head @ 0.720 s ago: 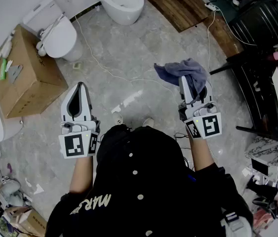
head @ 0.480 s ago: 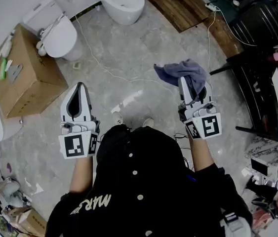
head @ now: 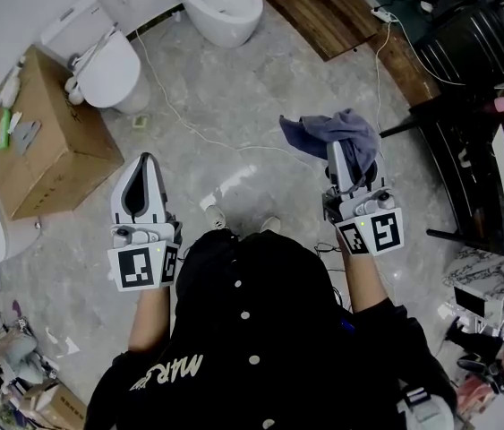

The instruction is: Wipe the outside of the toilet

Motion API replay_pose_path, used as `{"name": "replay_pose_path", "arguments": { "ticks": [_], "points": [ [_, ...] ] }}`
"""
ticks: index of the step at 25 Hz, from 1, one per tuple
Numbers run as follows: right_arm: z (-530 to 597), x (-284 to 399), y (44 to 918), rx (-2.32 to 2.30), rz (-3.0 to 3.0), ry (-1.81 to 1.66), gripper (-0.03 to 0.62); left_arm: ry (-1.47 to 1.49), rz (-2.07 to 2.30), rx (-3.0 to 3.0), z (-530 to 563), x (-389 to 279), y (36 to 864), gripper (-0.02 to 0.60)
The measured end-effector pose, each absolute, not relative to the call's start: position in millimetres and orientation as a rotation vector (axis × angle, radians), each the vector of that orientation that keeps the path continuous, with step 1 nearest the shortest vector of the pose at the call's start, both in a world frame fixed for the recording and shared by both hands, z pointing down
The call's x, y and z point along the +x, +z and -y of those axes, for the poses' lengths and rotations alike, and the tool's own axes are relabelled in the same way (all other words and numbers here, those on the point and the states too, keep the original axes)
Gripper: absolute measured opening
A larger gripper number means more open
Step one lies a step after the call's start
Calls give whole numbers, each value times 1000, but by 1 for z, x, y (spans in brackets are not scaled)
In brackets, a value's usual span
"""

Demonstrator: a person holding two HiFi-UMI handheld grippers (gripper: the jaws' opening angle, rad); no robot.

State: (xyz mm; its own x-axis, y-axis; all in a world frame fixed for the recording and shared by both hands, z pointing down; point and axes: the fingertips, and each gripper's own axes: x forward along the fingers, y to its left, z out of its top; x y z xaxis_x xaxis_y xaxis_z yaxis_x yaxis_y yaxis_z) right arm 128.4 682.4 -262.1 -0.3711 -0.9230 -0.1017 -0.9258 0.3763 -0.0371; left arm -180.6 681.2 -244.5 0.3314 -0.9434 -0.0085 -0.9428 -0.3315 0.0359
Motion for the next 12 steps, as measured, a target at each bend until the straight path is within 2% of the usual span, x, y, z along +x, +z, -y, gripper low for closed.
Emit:
{"name": "replay_pose_path", "arguments": {
  "ticks": [12],
  "points": [
    [-656,82,-265,-1758,-2497,71,107,-66,1791,2584,-657,-242,-250,9]
  ]
}}
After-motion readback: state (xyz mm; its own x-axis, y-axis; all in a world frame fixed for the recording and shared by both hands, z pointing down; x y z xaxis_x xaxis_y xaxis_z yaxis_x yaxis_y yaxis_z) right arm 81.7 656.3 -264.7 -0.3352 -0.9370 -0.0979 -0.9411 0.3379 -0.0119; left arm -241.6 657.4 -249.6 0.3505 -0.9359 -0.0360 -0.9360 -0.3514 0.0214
